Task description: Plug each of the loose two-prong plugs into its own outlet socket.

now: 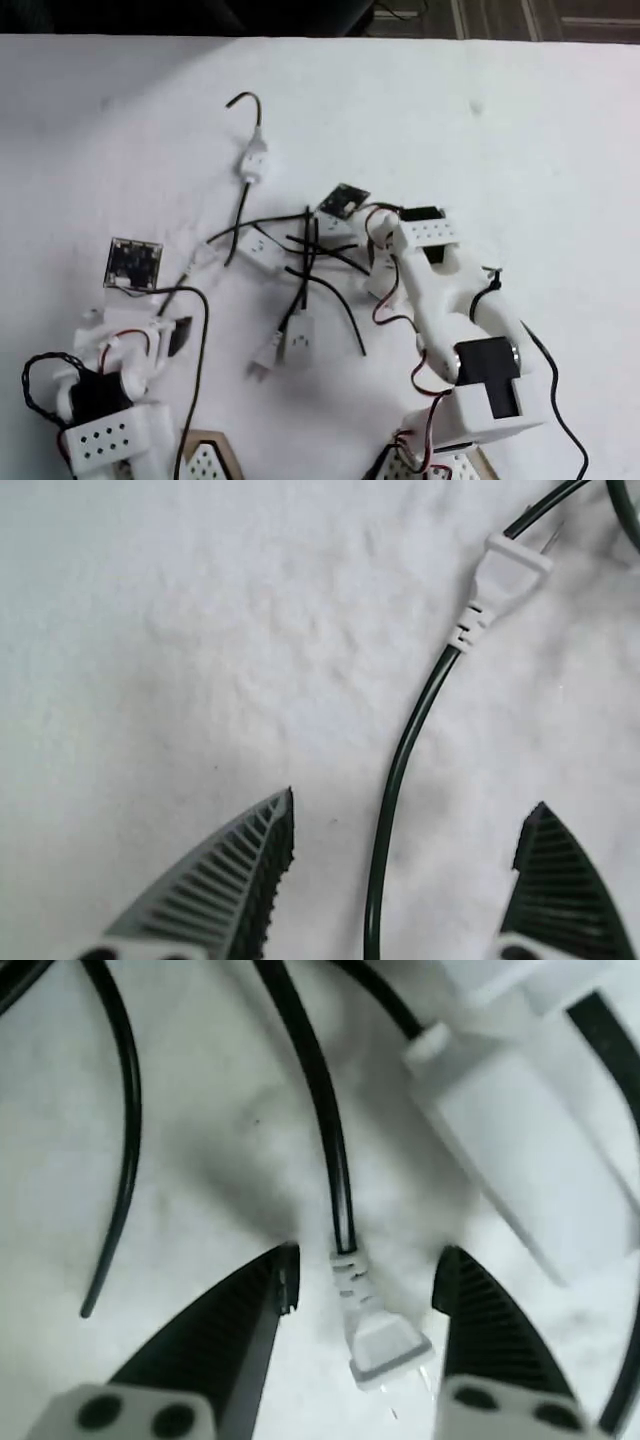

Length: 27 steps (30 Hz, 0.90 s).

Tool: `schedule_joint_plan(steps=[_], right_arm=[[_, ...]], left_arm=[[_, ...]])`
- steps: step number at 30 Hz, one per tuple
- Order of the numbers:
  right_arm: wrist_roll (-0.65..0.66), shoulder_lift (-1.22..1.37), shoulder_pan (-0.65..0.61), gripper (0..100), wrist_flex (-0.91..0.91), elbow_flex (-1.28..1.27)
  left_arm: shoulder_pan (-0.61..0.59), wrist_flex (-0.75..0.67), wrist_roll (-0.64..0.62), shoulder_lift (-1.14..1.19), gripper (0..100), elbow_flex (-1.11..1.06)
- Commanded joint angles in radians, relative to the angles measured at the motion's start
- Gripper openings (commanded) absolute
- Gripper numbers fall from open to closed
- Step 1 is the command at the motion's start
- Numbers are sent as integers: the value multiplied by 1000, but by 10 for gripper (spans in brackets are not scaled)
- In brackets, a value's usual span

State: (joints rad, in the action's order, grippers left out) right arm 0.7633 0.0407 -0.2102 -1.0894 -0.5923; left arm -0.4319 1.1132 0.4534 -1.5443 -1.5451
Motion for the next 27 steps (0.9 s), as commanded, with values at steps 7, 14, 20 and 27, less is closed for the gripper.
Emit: schedule_joint_plan(steps=[7,14,20,27], right_arm=[[-8,-77,59,230,-206,184],[81,-15,142,230,-208,230],[97,74,154,230,-206,230],[97,116,148,230,-209,224]], left_arm=[[-2,-23,6,-7,347,5],[-2,-23,6,-7,347,5],[-2,-23,6,-7,347,5],[-2,-23,5,-7,347,5]])
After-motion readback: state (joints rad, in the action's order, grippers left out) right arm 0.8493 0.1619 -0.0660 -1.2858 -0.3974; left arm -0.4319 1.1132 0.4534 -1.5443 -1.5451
